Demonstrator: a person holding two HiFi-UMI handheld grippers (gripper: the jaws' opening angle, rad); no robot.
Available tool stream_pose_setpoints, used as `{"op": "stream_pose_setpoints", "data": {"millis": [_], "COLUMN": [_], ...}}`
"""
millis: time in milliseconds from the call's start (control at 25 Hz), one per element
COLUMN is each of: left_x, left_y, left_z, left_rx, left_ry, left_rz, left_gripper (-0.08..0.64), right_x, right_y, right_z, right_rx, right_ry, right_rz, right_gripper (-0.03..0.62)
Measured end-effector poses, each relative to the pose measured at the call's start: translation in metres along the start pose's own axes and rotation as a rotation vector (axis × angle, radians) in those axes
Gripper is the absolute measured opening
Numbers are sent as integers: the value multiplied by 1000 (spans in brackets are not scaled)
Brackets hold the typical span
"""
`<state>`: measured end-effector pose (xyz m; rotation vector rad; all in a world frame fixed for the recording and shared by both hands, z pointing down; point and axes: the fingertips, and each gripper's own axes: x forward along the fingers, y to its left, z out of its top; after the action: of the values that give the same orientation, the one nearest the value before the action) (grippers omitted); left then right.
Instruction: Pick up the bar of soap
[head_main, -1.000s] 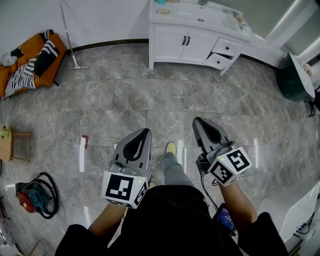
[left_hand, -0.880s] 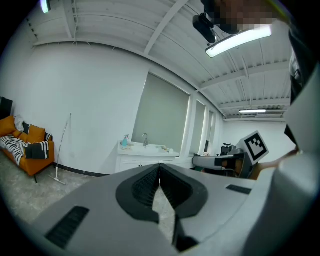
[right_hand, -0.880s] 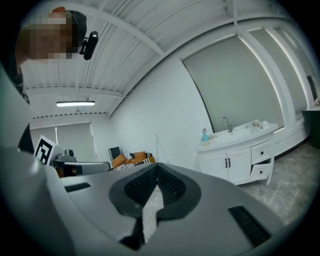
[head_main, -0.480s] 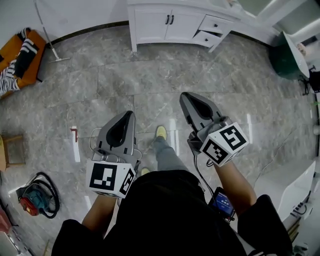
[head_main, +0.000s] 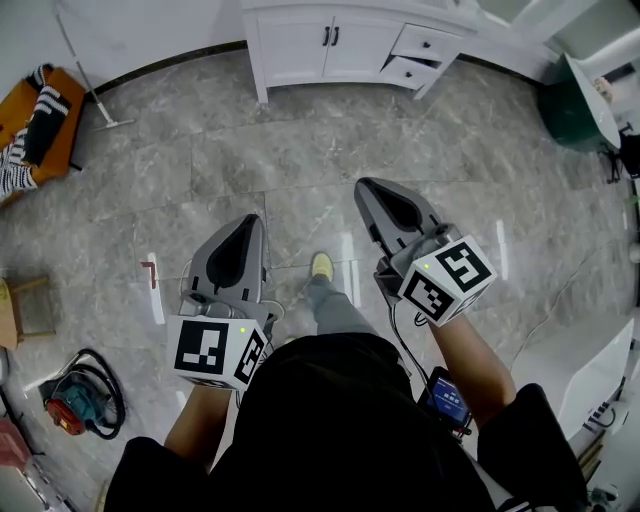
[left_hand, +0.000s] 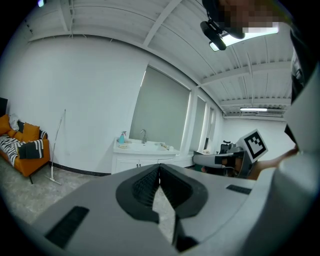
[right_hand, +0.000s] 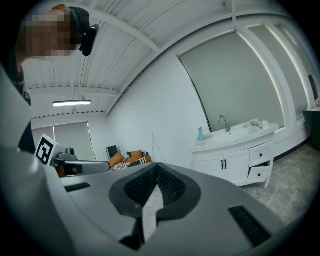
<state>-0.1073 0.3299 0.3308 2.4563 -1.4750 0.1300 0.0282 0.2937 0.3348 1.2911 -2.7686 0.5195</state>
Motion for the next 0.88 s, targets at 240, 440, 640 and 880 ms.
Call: {"op": "stream_pose_setpoints", "data": {"millis": [240,440,640,880], "left_x": [20,36,51,83], "left_y": [8,7,6,2], "left_z": [15,22,23,32], "left_rx": [-3,11,15,38], "left_ry": [-3,1,3,13], "left_rz": [15,16,28,37], "left_gripper": [11,11,11,11], "right_x": [16,22,24,37], "right_y": [-14,-28,-44,-69], "right_z": [11,17,19,30], "right_rx": [5,10,20,25], "right_ry": [4,-1,-4,-3], "right_rz": [12,19,18,38], "right_gripper": [5,5,5,5]}}
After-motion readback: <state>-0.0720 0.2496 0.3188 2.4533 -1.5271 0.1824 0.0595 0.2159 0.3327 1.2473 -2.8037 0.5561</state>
